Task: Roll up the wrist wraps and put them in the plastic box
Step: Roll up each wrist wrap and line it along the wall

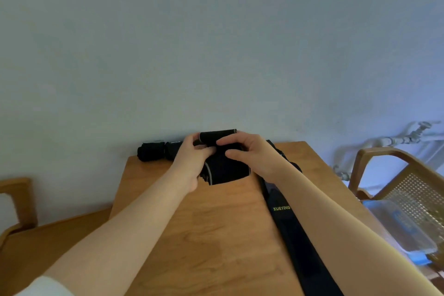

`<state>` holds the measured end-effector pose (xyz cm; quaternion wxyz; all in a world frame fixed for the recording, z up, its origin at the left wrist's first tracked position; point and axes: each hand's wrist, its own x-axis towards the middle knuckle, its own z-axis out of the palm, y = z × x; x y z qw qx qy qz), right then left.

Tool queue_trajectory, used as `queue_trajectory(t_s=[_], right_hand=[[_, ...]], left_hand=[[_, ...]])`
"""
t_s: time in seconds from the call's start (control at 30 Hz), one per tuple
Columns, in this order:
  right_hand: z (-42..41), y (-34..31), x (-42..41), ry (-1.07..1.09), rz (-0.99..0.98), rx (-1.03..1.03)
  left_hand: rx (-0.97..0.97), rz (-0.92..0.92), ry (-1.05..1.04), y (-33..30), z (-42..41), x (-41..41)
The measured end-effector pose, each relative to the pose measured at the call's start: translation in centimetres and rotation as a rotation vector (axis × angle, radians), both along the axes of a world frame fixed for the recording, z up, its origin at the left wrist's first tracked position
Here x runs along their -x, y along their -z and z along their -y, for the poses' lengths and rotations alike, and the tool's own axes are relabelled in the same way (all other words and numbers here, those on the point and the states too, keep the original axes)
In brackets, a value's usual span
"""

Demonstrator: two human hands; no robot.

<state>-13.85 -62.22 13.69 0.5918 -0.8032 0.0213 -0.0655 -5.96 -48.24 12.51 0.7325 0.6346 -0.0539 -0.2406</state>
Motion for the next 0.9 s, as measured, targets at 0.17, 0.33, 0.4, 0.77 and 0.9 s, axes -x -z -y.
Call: queue_trajectory(t_s=[0.17,0.33,0.4,0.77,0.9], right_hand=[[-1.1,3.1,0.7,0.080,0.007,-0.030],[-0.9,4.7,1.5,0.209,0.000,-0.318],[-1.1,5.3,1.9,0.248,-0.001,-0.446],[-0.1,5.1,3.8,-0.066,0.016,-0.045],[-0.8,6.2,4.0,-0.111,0.032,0.539]], left_hand=[[0.078,-0.292,-0.149,2.0,-0.4,1.9],[0.296,-0.314,0.191,1.7,-2.1,3.0],[0.234,-0.202,0.342,2.1,-2.3,3.3],[0.019,-0.218,0.148,4.2,-2.6,4.3],[0.050,-0.475,0.070,4.6,-2.2,4.5]])
